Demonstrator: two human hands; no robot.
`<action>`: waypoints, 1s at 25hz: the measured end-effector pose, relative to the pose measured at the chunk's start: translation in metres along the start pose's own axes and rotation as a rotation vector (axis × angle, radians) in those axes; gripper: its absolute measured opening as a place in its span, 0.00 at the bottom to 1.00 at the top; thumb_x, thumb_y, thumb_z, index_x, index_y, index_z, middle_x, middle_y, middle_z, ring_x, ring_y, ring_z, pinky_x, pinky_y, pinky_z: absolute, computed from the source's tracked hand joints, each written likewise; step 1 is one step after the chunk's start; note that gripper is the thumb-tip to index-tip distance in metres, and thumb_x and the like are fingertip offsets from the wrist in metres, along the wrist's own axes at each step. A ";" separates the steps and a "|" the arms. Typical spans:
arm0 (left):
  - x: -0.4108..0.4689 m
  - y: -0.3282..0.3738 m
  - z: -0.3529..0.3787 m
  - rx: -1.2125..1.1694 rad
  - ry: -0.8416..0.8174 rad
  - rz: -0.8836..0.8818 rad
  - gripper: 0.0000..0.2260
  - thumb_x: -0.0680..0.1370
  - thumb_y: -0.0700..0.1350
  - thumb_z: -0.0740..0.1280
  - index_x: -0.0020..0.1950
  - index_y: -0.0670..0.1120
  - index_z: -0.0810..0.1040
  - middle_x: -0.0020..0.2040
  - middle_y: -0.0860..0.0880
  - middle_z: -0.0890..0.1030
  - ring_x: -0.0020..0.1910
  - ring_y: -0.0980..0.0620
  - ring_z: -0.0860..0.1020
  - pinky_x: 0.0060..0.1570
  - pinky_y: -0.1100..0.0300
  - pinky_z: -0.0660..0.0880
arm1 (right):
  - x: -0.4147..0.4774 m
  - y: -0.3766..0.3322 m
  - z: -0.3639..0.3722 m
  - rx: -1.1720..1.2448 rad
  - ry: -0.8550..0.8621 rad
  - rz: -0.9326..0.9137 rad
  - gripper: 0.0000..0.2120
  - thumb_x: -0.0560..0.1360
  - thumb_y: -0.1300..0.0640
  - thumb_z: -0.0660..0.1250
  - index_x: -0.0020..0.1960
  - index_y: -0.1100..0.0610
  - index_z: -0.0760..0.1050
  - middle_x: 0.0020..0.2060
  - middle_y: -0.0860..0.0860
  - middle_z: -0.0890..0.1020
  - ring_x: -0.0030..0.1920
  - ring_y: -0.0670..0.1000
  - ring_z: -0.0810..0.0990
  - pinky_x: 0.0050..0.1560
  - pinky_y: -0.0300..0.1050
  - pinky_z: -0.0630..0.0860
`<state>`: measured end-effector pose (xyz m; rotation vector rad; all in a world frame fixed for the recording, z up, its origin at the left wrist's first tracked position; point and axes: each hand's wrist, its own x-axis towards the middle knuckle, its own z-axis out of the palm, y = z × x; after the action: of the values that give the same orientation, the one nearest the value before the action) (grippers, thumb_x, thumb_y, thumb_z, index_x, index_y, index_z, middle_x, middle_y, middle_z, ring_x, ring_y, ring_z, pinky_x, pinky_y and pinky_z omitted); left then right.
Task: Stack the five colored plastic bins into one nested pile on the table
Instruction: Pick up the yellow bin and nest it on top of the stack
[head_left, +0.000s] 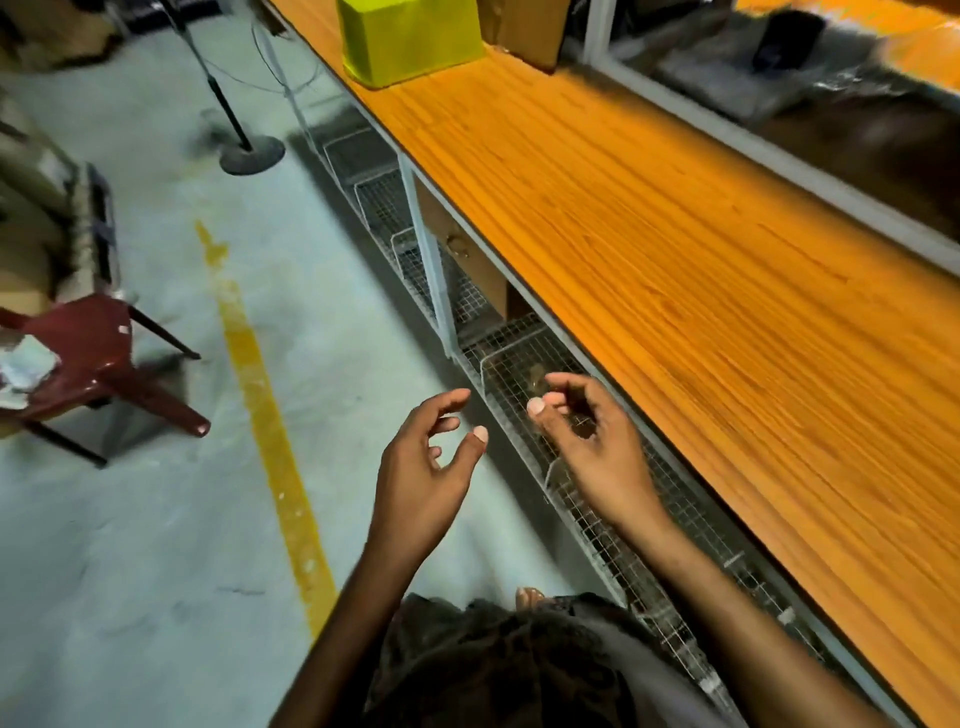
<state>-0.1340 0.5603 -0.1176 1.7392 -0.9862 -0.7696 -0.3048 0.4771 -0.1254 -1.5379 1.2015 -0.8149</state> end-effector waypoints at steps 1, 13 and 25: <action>0.022 0.002 -0.007 0.008 0.015 0.004 0.15 0.79 0.46 0.73 0.63 0.59 0.79 0.61 0.63 0.81 0.60 0.61 0.79 0.52 0.60 0.74 | 0.022 -0.008 0.010 0.001 -0.020 -0.012 0.21 0.75 0.40 0.69 0.65 0.45 0.76 0.55 0.40 0.81 0.56 0.38 0.80 0.59 0.42 0.79; 0.337 -0.022 -0.133 0.054 -0.058 0.129 0.15 0.78 0.44 0.72 0.62 0.59 0.79 0.57 0.61 0.82 0.56 0.61 0.80 0.50 0.63 0.74 | 0.277 -0.074 0.182 0.098 0.143 0.003 0.16 0.76 0.52 0.73 0.63 0.47 0.77 0.53 0.43 0.82 0.53 0.36 0.80 0.56 0.37 0.80; 0.648 0.000 -0.172 -0.056 -0.101 0.197 0.14 0.77 0.46 0.74 0.57 0.63 0.79 0.58 0.60 0.82 0.56 0.59 0.80 0.46 0.67 0.76 | 0.559 -0.127 0.249 0.068 0.269 -0.084 0.16 0.77 0.50 0.74 0.63 0.47 0.78 0.53 0.42 0.82 0.56 0.43 0.81 0.53 0.42 0.78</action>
<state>0.3174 0.0649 -0.0989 1.5407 -1.1741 -0.7554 0.1192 0.0179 -0.1111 -1.4635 1.2931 -1.1352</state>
